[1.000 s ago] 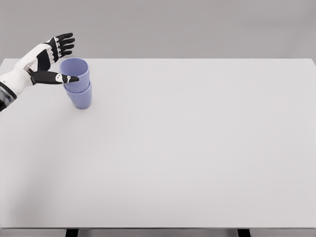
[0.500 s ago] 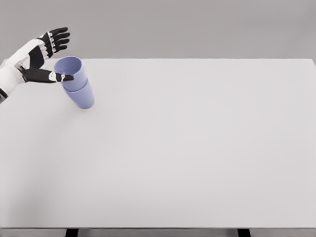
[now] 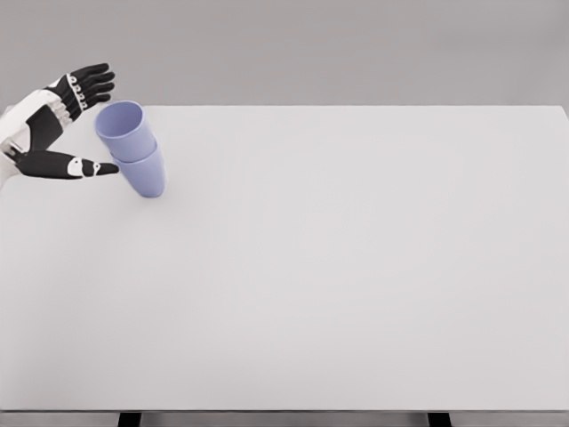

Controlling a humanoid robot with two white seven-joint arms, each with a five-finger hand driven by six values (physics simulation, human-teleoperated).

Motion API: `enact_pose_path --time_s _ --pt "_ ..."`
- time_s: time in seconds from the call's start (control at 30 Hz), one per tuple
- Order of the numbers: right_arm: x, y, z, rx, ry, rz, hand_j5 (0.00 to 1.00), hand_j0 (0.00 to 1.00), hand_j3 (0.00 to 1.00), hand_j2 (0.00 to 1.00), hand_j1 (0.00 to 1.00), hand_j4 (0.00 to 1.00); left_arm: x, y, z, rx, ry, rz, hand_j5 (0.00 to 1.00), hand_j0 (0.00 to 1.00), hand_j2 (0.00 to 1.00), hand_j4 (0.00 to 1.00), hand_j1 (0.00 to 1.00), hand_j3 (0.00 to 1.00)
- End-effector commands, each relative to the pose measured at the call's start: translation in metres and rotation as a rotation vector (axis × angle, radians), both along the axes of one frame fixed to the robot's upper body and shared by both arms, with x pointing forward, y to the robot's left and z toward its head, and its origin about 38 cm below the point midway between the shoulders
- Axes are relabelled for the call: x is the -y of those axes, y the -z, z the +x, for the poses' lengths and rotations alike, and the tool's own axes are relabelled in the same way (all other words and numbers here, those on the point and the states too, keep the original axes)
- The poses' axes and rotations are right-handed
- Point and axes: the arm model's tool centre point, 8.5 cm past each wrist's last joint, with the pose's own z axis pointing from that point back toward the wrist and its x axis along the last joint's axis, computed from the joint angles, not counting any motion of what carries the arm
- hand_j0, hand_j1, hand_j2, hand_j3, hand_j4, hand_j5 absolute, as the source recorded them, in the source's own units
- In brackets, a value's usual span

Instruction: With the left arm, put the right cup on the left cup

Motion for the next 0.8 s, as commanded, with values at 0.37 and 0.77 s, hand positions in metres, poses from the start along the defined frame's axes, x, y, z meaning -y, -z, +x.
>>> enact_pose_path --time_s 0.37,0.77 --pt "0.000 0.000 0.000 0.000 0.000 0.000 1.00 1.00 1.00 1.00 1.00 1.00 -0.002 0.000 -0.037 0.054 0.033 -0.015 1.00 1.00 1.00 1.00 1.00 1.00" --pt "0.000 0.000 0.000 0.000 0.000 0.000 1.00 1.00 1.00 1.00 1.00 1.00 -0.002 0.020 -0.052 0.044 0.056 -0.027 1.00 1.00 1.00 1.00 1.00 1.00"
